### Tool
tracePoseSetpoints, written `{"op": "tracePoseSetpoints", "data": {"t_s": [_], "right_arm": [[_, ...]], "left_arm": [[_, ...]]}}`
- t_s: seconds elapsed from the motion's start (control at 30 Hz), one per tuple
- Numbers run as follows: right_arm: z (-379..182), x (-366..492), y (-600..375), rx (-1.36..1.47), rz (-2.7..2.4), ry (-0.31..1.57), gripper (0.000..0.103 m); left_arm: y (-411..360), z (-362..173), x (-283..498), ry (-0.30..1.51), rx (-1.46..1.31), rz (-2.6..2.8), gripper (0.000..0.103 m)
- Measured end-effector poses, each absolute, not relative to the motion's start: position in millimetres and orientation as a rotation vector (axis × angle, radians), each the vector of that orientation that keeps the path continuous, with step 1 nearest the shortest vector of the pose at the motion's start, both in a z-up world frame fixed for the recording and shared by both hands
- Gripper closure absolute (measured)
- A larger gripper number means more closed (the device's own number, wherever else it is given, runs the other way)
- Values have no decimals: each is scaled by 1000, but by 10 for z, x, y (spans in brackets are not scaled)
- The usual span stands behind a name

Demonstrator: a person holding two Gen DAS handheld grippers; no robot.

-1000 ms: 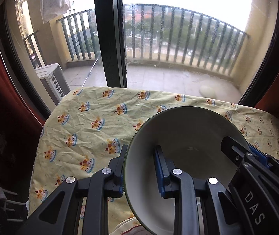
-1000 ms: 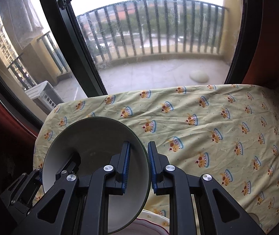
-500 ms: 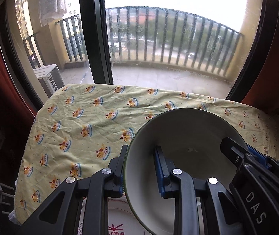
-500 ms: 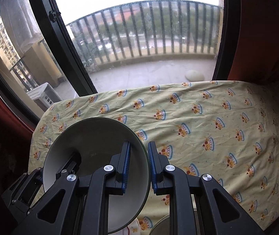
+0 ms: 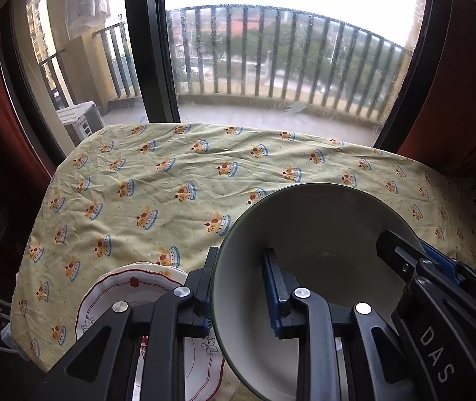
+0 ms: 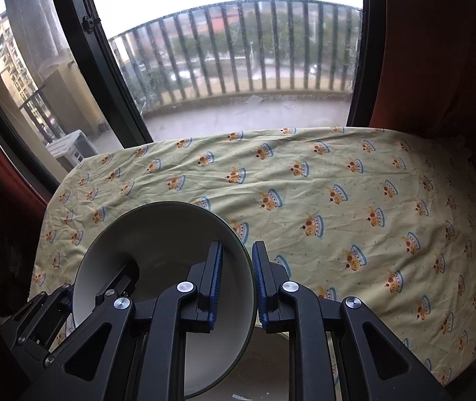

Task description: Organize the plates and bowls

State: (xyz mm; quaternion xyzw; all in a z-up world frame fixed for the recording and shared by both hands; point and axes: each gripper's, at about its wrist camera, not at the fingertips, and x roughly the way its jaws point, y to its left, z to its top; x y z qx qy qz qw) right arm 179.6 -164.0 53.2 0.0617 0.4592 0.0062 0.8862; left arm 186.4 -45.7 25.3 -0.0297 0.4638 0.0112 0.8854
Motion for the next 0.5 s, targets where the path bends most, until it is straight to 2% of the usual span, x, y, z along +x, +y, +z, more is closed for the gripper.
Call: {"op": "tracePoseSetpoints", "data": {"t_s": [0.5], "right_arm": [[239,1306,-1968,174,-1,1027,81]], "left_arm": [[-756,-24,1436,1030,-47,-7,80]]}}
